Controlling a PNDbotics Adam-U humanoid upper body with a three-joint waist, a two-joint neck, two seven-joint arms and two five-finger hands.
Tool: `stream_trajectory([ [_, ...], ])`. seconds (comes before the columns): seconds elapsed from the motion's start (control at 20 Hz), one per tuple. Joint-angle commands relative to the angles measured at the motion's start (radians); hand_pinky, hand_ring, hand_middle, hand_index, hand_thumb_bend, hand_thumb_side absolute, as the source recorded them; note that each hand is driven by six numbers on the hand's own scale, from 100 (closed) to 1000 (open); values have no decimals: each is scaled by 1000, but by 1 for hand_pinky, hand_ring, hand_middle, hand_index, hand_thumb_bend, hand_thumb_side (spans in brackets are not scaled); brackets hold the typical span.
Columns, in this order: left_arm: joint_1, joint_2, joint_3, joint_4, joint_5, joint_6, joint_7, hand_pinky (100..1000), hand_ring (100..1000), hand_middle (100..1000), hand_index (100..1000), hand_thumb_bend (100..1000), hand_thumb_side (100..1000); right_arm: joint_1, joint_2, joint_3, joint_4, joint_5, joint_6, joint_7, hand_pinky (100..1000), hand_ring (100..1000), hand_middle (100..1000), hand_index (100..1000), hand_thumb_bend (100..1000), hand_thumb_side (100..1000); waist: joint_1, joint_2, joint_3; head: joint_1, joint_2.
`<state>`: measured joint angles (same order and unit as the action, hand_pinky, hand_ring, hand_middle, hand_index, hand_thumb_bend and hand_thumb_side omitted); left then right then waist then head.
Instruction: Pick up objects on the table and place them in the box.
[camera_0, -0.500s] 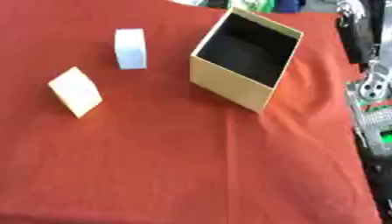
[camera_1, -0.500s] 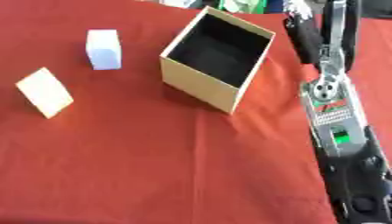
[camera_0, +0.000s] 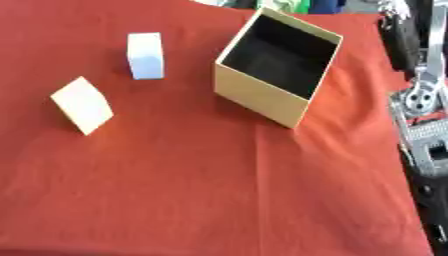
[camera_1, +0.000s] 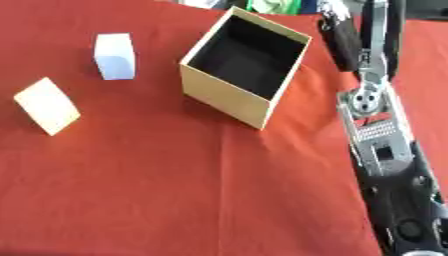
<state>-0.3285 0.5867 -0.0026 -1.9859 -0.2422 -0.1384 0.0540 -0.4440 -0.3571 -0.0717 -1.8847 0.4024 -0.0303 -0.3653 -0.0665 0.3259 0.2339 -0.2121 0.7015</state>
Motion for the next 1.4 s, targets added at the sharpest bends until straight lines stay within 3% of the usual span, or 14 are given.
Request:
stream_trajectory([
  [0.05, -28, 81, 3, -14, -62, 11, -24, 746, 955, 816, 875, 100, 872, -12, -29, 0, -6, -3, 0, 0, 805, 760, 745, 1000, 100, 808, 4, -16, 2, -19, -1],
  [0.65, -125, 256, -57, -14, -266, 68, -209, 755, 924, 829, 855, 100, 962, -13, -30, 5, -1, -6, -2, 4, 805, 759, 742, 1000, 100, 806, 5, -19, 2, -23, -1],
  [1.1, -211, 334, -136, -14, -294, 160, -391, 757, 915, 833, 846, 137, 948, -12, -32, 10, 2, -6, -2, 6, 804, 759, 740, 1000, 100, 807, 13, -23, 1, -22, -3],
  [1.4, -277, 359, -200, 19, -287, 282, -496, 751, 910, 828, 849, 168, 986, -9, -33, 13, 4, -5, -2, 7, 804, 758, 739, 1000, 100, 808, 20, -26, 0, -22, -3],
])
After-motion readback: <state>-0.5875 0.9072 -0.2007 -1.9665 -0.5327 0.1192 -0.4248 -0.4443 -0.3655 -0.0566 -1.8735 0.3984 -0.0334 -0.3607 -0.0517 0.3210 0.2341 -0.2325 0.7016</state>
